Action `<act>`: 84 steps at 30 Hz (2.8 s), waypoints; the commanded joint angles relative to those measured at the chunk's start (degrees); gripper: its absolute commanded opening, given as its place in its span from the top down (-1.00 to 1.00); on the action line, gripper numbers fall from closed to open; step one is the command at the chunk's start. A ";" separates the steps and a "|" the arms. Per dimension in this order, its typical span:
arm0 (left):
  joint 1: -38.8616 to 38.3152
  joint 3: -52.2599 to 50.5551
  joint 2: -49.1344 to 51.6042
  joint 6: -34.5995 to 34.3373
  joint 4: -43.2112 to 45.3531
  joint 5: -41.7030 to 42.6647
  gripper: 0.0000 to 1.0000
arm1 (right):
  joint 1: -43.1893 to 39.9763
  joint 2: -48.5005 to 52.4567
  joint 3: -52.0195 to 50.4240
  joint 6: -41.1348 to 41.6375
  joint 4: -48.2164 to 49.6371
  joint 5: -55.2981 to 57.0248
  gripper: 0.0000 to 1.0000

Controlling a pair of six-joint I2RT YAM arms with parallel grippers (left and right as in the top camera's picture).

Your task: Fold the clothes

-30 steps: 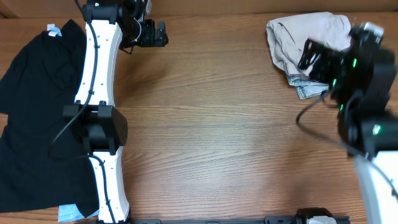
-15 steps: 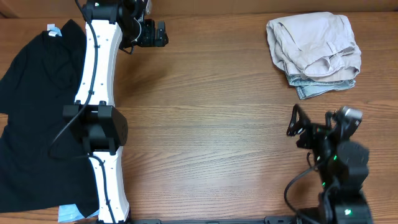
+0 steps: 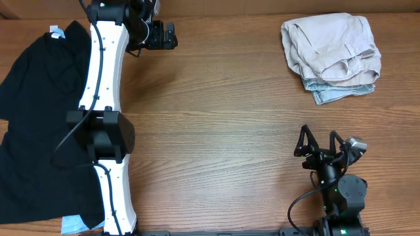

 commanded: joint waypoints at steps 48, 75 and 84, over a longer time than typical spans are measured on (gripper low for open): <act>-0.37 -0.42 0.09 0.92 -0.02 -0.31 -1.00 | 2.84 -14.25 -2.10 -10.88 -5.35 -1.46 -1.00; -4.48 -31.74 -31.95 0.94 8.20 -8.00 -1.00 | 2.84 -14.23 -2.10 -10.88 -5.35 -1.46 -1.00; -2.82 -52.50 -52.83 1.53 7.67 -22.60 -0.99 | 2.84 -14.23 -2.10 -10.88 -5.35 -1.46 -1.00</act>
